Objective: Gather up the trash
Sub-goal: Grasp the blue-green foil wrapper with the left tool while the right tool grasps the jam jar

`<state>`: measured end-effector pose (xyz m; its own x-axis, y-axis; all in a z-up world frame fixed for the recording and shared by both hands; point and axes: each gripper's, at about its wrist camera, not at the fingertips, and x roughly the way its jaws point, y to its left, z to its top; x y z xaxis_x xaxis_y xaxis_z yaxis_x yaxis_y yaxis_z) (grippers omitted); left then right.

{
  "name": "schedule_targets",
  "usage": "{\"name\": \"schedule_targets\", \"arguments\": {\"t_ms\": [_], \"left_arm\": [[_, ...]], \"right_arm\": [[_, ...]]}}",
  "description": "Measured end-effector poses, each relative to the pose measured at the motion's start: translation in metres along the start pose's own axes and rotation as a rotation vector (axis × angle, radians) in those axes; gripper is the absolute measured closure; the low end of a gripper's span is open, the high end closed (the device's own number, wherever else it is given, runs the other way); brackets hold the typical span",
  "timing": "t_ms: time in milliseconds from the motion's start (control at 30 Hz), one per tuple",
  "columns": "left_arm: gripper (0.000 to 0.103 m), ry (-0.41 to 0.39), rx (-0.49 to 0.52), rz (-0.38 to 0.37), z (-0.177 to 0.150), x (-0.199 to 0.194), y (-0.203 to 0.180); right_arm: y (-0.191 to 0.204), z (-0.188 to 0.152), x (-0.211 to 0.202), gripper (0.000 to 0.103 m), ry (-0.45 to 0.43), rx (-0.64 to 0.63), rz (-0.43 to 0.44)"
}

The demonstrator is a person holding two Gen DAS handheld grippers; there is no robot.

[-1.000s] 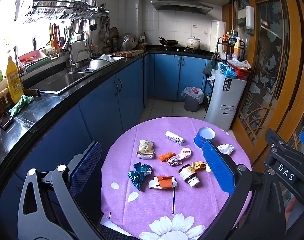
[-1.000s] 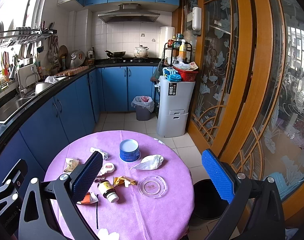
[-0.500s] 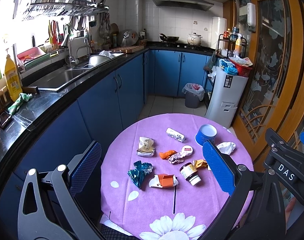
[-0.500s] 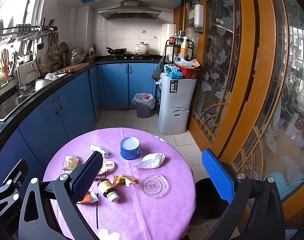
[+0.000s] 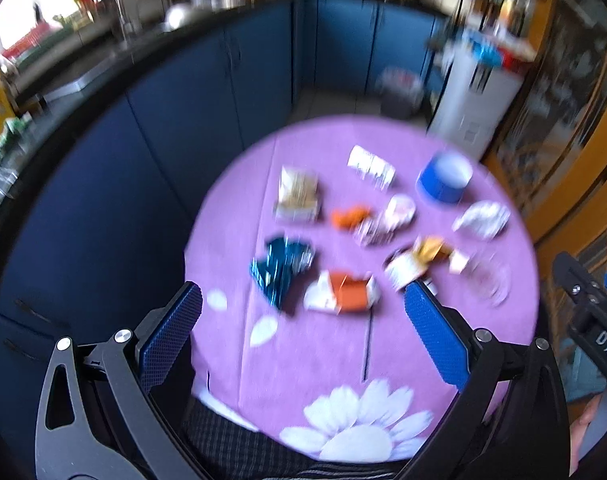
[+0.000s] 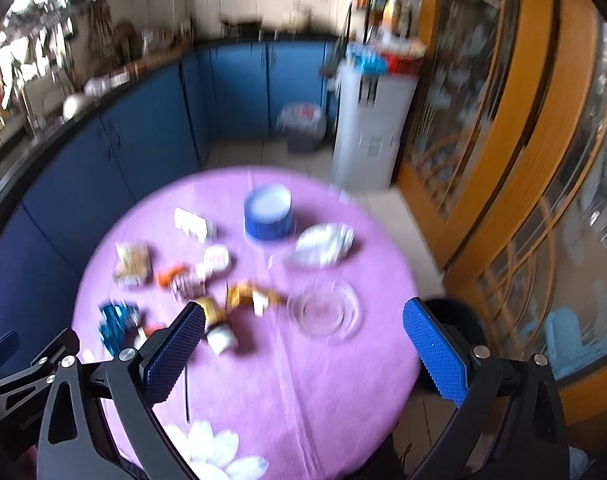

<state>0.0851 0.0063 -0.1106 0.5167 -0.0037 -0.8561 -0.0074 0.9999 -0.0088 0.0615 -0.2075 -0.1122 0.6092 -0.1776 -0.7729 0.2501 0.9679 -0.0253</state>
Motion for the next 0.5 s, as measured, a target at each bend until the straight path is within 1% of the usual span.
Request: {"name": "schedule_targets", "arguments": {"t_ms": [33,100,133,200,300,400,500], "left_arm": [[0.003,0.026,0.004,0.001,-0.002,0.009,0.000],[0.003,0.102,0.013,-0.001,-0.007,0.035,0.000],[0.003,0.128,0.018,-0.001,-0.009,0.042,-0.002],[0.003,0.195,0.036,-0.007,-0.012,0.063,-0.004],[0.003,0.270,0.057,-0.029,-0.016,0.089,-0.007],[0.004,0.305,0.060,-0.053,-0.016,0.106,-0.009],[0.004,0.315,0.050,-0.082,-0.010,0.115,-0.008]], "right_arm": [[0.002,-0.003,0.014,0.006,0.047,-0.009,0.003],[0.006,-0.009,0.032,0.006,0.103,-0.024,0.010],[0.010,-0.013,0.047,0.006,0.148,-0.042,0.011],[0.016,-0.018,0.066,0.006,0.206,-0.067,0.022],[0.024,-0.023,0.086,0.006,0.262,-0.100,0.029],[0.027,-0.023,0.098,0.006,0.298,-0.122,0.031],[0.028,-0.020,0.108,0.006,0.316,-0.120,0.031]]}}
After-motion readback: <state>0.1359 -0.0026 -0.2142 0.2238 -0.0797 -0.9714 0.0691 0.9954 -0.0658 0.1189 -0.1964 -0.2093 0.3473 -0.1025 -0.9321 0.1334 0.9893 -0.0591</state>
